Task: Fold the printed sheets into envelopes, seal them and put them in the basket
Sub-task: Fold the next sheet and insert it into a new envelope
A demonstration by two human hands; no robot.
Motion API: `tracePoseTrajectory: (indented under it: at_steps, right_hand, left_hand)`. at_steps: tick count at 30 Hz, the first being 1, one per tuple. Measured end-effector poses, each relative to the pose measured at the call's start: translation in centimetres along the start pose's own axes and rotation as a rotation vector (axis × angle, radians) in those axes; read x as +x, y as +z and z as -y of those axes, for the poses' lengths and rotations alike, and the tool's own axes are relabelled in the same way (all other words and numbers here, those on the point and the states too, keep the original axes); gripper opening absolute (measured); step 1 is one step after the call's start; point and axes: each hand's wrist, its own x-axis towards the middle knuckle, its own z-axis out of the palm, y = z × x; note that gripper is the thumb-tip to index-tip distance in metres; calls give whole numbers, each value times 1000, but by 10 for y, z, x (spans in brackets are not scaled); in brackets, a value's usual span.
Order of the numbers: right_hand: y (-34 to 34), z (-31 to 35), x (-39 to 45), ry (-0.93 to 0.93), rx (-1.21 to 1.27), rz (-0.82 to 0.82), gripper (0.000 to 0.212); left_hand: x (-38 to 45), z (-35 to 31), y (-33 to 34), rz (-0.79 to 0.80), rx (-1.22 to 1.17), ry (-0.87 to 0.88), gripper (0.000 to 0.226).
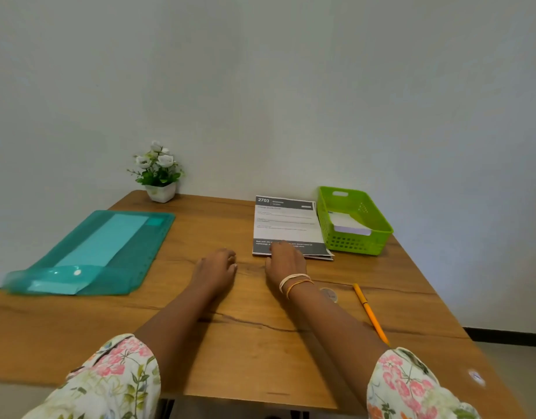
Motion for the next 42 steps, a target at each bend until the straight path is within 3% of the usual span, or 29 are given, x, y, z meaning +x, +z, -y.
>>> tracePoseTrajectory:
  at_steps: [4,15,18,22,25,28,33,37,42]
  right_hand:
    - [18,5,9,-58,-33,29,25]
    - [26,7,20,-180,-155,-17,25]
    - [25,6,12,-113,-62,-70,24]
    - [25,5,-8,-21,189,-265,10]
    - [22,5,-26,-59,306,-355,10]
    - [15,7,-48,-109,439,-367,12]
    - [7,1,-80,-169,582,-328,16]
    - [2,-5,-91,-188,599,-232,20]
    - [-7,-12,-93,-188,449,-20,21]
  left_hand:
    - [-7,22,6,31,48,47,44]
    - [-8,28,12,-96,19,56,41]
    - [-9,28,12,-92,0,51,41]
    - [-10,29,12,-104,-53,71,37]
    - [-8,32,6,-126,-227,64,33]
    - [-14,34,-5,-290,-498,-27,28]
    - [-29,49,-23,-506,-916,-436,27]
    - [-38,67,-37,-482,-944,-514,32]
    - [-58,72,-51,-437,-886,-581,41]
